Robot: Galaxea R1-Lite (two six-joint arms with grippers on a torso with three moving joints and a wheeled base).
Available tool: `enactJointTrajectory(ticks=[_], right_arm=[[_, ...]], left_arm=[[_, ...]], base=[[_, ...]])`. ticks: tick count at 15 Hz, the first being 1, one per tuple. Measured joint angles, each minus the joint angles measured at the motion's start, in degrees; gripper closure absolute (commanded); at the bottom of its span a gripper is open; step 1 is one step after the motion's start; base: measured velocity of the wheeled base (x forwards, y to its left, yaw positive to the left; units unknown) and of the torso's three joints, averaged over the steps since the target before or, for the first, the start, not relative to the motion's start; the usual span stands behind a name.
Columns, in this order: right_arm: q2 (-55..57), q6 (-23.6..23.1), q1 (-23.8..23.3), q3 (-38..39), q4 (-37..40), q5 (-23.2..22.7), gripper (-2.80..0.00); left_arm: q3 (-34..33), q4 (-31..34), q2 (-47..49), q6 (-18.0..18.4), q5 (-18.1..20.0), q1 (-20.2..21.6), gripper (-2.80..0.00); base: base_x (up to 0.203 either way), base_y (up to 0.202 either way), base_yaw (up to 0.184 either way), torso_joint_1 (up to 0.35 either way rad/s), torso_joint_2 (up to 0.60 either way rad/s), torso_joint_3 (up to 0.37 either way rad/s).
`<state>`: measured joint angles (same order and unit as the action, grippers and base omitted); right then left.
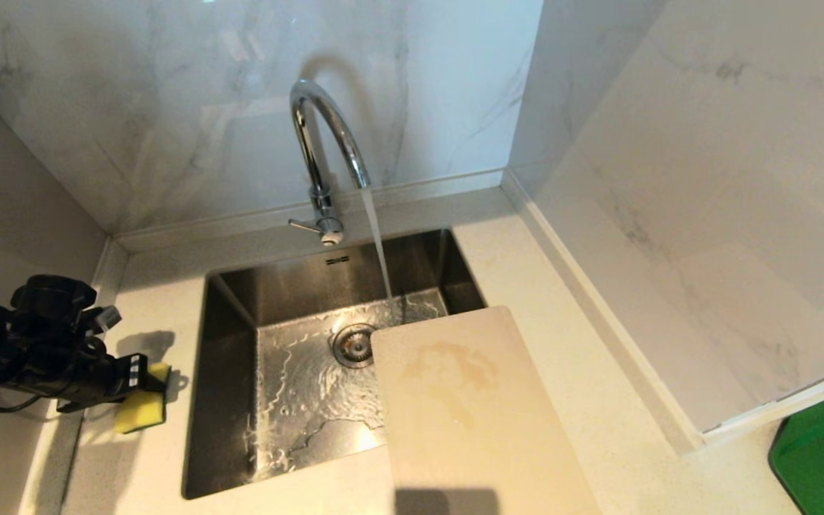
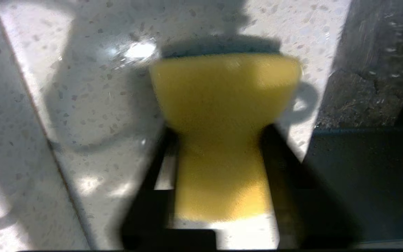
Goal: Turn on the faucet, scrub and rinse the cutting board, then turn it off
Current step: Pick up the cleaning cloth
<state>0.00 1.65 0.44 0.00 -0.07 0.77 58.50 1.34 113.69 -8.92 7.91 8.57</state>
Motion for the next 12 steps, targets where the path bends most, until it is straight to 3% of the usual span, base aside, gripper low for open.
enactJointTrajectory(ticks=[7,12], right_arm=[[0.0,0.0,0.0,0.0,0.0,0.0,0.00],[0.0,0.0,0.0,0.0,0.0,0.0,0.00]], left_arm=[[1.7,4.8,-4.2,0.7,3.4,-0.4,0.00],[4.8,14.7,-12.9,7.8,5.2,-0.4,0.00]], base=[[0.000,0.000,0.000,0.000,0.00,0.000],[0.000,0.000,0.000,0.000,0.00,0.000]])
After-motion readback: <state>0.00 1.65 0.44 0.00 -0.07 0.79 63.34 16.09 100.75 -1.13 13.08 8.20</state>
